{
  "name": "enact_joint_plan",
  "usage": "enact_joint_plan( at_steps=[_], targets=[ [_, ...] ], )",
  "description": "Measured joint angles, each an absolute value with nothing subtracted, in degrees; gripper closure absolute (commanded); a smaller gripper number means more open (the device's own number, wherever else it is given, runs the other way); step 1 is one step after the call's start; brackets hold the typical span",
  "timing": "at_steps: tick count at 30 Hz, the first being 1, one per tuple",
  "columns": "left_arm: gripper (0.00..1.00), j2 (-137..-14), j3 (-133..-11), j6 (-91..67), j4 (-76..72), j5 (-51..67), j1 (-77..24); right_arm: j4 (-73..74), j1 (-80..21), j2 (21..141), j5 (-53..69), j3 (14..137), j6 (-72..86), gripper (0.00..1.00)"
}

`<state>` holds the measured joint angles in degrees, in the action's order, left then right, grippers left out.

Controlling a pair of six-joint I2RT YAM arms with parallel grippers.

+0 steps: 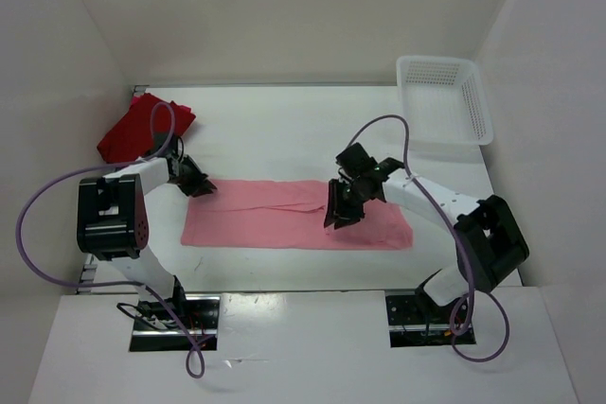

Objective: Fold and stack the t-shirts
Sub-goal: Fold the other side of the tshirt into a rectangle

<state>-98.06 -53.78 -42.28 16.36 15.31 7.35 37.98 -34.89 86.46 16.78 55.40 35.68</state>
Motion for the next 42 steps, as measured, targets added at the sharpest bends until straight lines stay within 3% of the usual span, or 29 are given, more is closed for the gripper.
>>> enact_joint_plan(
  at_steps=[3,4,8,11,12,19,23,26,30,39,42],
  targets=[
    [0.73,-97.3,-53.8,-42.3,16.6,15.3,7.4,38.1,-32.2,85.3,16.7,56.9,35.2,0.85],
    [0.73,-96.8,-53.8,-42.3,16.7,15.3,7.3,37.8,-30.8,85.1,16.1,57.0,35.0,1.00],
    [0.73,-94.7,-53.8,-42.4,16.7,14.9,5.6,35.5,-22.2,85.1,12.3,57.0,35.2,0.96],
    [0.73,-94.7,-53.9,-42.5,16.3,14.9,4.1,32.5,-14.7,85.3,9.1,57.0,35.6,0.63],
    [0.73,-94.9,-53.9,-42.5,16.4,14.9,3.8,31.6,-12.8,85.5,8.0,57.0,35.7,0.59],
    [0.73,-100.3,-56.3,-42.5,15.7,14.9,5.8,26.5,-5.7,90.8,-0.3,57.0,34.9,0.50],
    [0.73,-101.7,-56.9,-43.7,15.0,16.3,7.9,24.8,-4.9,93.0,-3.2,57.2,34.9,0.49],
    [0.73,-102.6,-57.4,-44.0,14.6,17.6,8.8,23.7,-4.9,95.4,-4.6,58.0,34.7,0.64],
    [0.73,-103.5,-57.6,-44.4,13.8,19.9,10.5,22.4,-4.9,97.8,-5.8,58.2,35.0,0.91],
    [0.73,-103.9,-57.5,-45.3,12.7,21.2,15.6,21.6,-2.7,98.1,-8.4,58.3,36.2,0.92],
    [0.73,-103.9,-57.2,-45.5,12.5,21.3,16.9,21.6,-1.1,98.1,-8.4,58.3,36.5,0.76]
  ],
)
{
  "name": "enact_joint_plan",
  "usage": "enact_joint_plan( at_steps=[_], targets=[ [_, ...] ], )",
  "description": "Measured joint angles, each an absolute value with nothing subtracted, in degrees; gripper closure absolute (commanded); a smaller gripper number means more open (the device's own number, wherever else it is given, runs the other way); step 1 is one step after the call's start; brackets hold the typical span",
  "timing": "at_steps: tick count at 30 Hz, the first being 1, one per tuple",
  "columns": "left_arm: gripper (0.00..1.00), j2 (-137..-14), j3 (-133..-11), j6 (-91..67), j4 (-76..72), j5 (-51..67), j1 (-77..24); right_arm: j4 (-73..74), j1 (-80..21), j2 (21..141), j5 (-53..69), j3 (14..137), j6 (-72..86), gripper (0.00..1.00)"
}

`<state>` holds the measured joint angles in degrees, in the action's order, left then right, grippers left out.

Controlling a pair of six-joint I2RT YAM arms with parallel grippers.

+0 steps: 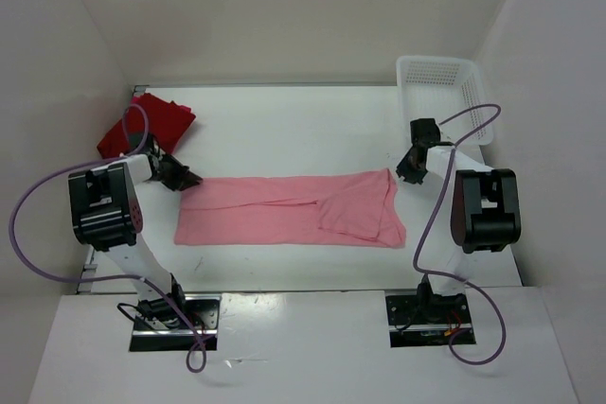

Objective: Fold and stack the t-shirts
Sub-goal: Fold the other side of the tshirt into a rectangle

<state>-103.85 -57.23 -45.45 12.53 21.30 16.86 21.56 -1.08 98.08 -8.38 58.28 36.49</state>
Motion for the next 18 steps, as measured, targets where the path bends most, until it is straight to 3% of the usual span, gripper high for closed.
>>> enact_joint_plan(
  at_steps=[1,2,7,12,14,18],
  targets=[
    [0.73,-103.8,-57.2,-45.4,12.5,21.4,17.1,21.5,-0.7,98.1,-8.2,58.3,36.6,0.66],
    [0.71,-103.6,-57.1,-45.5,12.5,21.5,17.2,21.5,-0.4,98.1,-7.9,58.3,36.5,0.64],
    [0.67,-101.2,-56.8,-45.4,13.8,21.7,17.3,22.5,-1.0,95.3,-5.1,58.6,36.2,0.61],
    [0.67,-94.2,-56.9,-45.0,14.9,20.8,13.8,23.8,-5.7,85.1,-0.6,58.1,36.7,0.95],
    [0.67,-92.1,-56.9,-44.8,15.0,20.3,10.5,23.2,-9.1,81.2,2.3,56.1,38.2,1.00],
    [0.67,-91.4,-56.9,-43.9,14.9,19.3,2.3,22.2,-16.1,78.3,7.0,48.2,43.0,1.00]
  ],
)
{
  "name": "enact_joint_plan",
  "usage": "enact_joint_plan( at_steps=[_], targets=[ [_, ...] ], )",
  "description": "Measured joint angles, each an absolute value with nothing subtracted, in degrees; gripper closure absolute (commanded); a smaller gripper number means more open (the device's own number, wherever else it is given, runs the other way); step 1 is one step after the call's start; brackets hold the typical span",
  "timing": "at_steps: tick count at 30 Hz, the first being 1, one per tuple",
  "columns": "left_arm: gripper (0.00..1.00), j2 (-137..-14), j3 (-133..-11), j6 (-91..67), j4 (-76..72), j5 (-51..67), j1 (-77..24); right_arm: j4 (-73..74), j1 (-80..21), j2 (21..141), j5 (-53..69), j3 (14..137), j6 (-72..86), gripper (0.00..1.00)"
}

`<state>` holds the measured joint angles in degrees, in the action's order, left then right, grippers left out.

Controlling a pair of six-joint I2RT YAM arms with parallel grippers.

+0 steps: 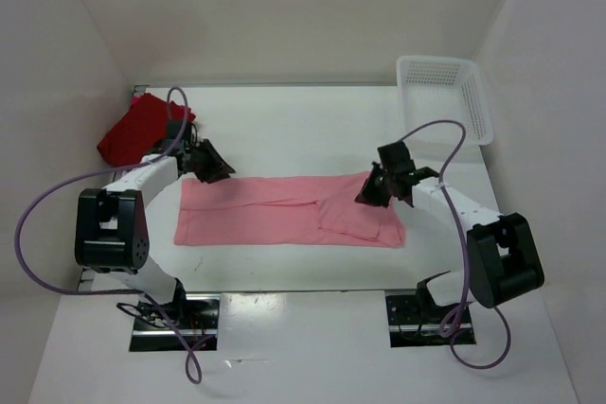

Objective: Fold and stack the t-shirts
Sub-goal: Fold the other side of the tshirt into a rectangle, then rotate the tshirt 90 degrees

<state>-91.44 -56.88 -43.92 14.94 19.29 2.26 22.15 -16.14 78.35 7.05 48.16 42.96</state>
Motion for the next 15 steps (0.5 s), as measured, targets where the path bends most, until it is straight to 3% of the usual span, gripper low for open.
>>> enact_joint_plan(
  at_steps=[4,12,15],
  targets=[
    [0.68,-93.4,-55.7,-43.8,14.8,19.3,-2.0,22.3,-20.0,79.1,10.8,40.0,47.8,1.00],
    [0.68,-97.3,-53.4,-43.6,15.3,15.9,2.7,22.1,-20.0,76.2,11.2,33.6,55.3,1.00],
    [0.67,-97.5,-52.9,-43.6,15.1,15.0,5.0,22.2,-20.0,75.4,11.2,33.5,55.9,0.93]
  ],
)
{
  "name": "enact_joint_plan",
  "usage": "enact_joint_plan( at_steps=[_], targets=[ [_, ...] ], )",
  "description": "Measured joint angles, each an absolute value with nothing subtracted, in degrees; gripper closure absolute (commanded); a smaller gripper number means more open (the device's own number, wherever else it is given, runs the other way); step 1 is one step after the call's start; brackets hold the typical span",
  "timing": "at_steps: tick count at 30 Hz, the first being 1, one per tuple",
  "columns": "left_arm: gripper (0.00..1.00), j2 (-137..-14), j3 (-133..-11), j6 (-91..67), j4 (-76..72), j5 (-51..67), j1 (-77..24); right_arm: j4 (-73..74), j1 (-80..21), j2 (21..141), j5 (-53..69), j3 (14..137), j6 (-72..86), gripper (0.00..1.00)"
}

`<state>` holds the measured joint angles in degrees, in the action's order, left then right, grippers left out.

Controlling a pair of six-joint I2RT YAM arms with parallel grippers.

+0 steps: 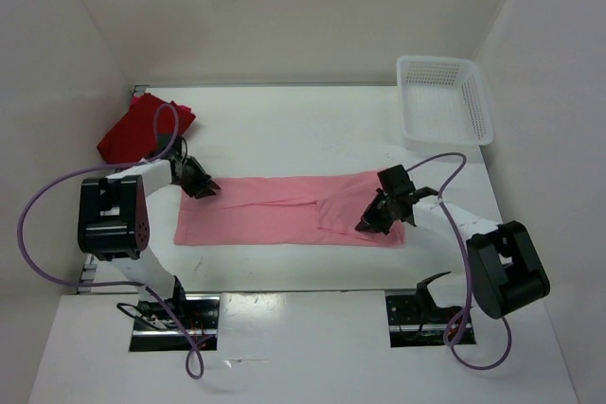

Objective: Fold and stack the t-shirts
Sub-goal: Rotate the tshirt 90 degrees

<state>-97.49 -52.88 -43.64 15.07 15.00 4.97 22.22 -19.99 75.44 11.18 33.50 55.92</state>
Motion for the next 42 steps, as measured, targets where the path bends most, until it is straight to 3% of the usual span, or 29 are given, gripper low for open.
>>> enact_joint_plan(
  at_steps=[3,6,7,9,18,22,26,28,32,34,36,39,40,41,42],
  targets=[
    [0.67,-97.6,-52.2,-43.8,14.9,16.0,7.0,24.3,-20.0,75.4,11.0,36.2,55.4,0.84],
    [0.64,-97.3,-52.2,-43.8,14.9,16.9,7.5,25.4,-20.0,76.0,10.3,41.8,53.9,0.84],
    [0.64,-96.9,-52.2,-43.9,14.9,16.8,7.5,25.1,-20.0,76.8,10.3,44.1,53.3,0.94],
    [0.64,-95.5,-52.6,-43.8,15.5,16.8,6.8,23.2,-20.0,80.0,10.3,48.6,52.0,1.00],
    [0.61,-87.1,-56.2,-43.2,16.3,18.2,1.3,19.6,-22.7,99.1,10.0,54.0,50.2,1.00],
    [0.60,-85.7,-56.2,-41.9,17.1,18.3,0.1,20.1,-23.0,107.1,10.3,63.8,49.1,1.00],
    [0.56,-83.4,-56.1,-40.8,19.4,18.2,-2.7,22.3,-23.1,120.9,10.7,83.5,47.1,1.00],
    [0.53,-80.9,-56.1,-40.5,20.4,18.3,-3.9,26.0,-23.5,132.8,10.2,103.3,45.2,1.00],
    [0.52,-76.2,-56.1,-40.4,22.1,18.3,-5.0,35.4,-24.8,154.2,9.7,141.9,41.1,0.90],
    [0.52,-74.6,-56.1,-40.5,22.8,18.2,-5.2,41.1,-25.6,160.7,10.2,157.3,39.4,0.78],
    [0.56,-73.7,-56.0,-40.6,23.3,18.1,-5.3,44.4,-26.3,158.0,10.7,157.5,37.9,0.63],
    [0.65,-73.4,-55.9,-40.7,24.2,17.7,-5.6,44.1,-27.5,145.1,10.1,144.1,34.7,0.54],
    [0.74,-73.4,-55.9,-40.7,24.5,17.3,-5.6,42.8,-27.9,139.2,9.9,137.2,34.0,0.54],
    [0.79,-73.4,-55.9,-40.6,25.0,16.8,-5.6,41.6,-28.4,132.4,10.3,129.6,33.5,0.59],
    [0.83,-73.4,-55.9,-40.6,25.3,16.5,-5.6,39.3,-28.7,126.4,11.0,122.8,33.5,0.79]
  ],
)
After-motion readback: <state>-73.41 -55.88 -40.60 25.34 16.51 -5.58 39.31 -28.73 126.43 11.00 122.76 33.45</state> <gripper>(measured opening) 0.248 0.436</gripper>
